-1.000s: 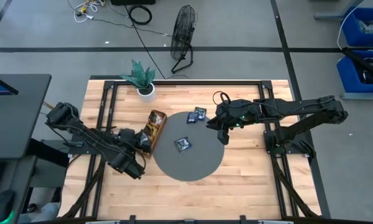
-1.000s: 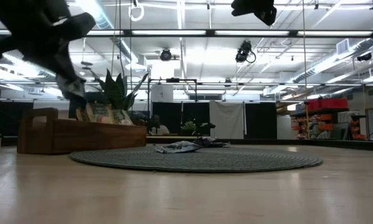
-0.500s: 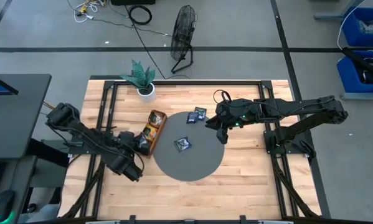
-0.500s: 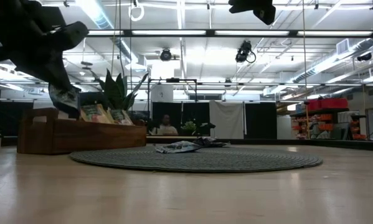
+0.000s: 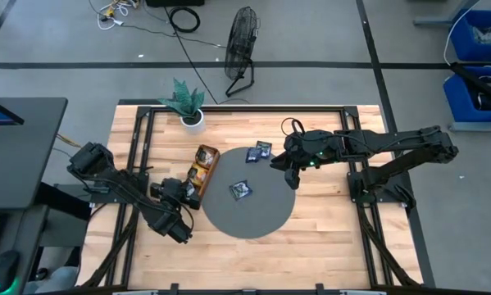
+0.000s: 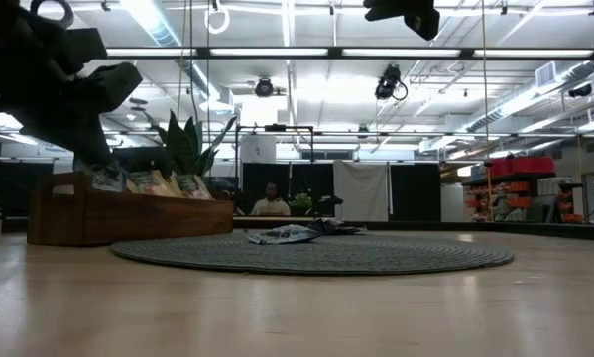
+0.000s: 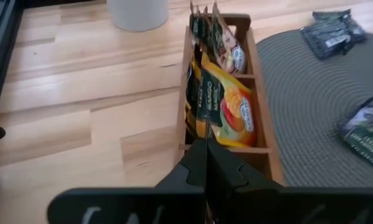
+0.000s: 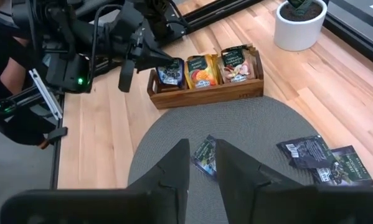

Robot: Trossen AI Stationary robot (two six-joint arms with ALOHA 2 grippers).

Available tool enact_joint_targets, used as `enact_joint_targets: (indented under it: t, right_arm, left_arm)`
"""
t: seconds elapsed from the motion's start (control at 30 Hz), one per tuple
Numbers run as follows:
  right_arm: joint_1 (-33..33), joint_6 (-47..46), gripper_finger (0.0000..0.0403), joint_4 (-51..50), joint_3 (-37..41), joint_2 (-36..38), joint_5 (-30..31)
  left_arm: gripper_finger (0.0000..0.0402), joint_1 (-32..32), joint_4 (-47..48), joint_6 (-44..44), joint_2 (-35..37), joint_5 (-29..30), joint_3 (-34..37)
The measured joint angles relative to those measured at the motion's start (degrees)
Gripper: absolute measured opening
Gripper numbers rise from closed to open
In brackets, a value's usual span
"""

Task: Pick & Place Tea
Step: Put the purple tea bag into the bottom section of the wooden organizer

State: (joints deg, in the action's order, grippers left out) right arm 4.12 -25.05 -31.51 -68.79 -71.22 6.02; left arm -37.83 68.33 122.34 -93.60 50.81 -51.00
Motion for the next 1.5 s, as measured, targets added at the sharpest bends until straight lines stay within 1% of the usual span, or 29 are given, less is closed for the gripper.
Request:
enact_joint_targets:
  t: [0.17,0.4,0.53,0.83,1.1,1.27,1.37,1.5]
  right_arm:
    - [0.0,-0.1,0.0084,0.1,0.0,0.0,0.0]
    - [0.0,-0.6,0.0084,0.2,0.0,0.0,0.0]
    - [0.0,-0.6,0.0084,0.2,0.0,0.0,0.0]
    - [0.0,-0.4,0.0084,0.2,0.0,0.0,0.0]
    - [0.0,-0.4,0.0084,0.2,0.0,0.0,0.0]
    - [0.0,-0.4,0.0084,0.2,0.0,0.0,0.0]
    - [0.0,-0.4,0.0084,0.2,0.0,0.0,0.0]
    - [0.0,-0.4,0.0084,0.2,0.0,0.0,0.0]
  left_arm:
    - [0.0002,-0.5,0.0,-0.5,-1.0,-1.1,0.0]
    - [0.0003,-0.9,1.1,-1.6,-1.0,-1.1,0.0]
    - [0.0016,-0.8,1.0,-1.8,-1.0,-1.1,0.0]
    - [0.0081,-0.6,0.8,-1.8,-1.0,-1.1,0.0]
    - [0.0163,-0.6,0.5,-1.6,-1.0,-1.1,0.0]
    - [0.0210,-0.5,0.5,-1.7,-1.0,-3.0,0.0]
    - [0.0225,-0.5,0.5,-1.9,-1.0,-4.2,0.0]
    - [0.0229,-1.0,0.7,-1.6,-1.0,-4.2,0.0]
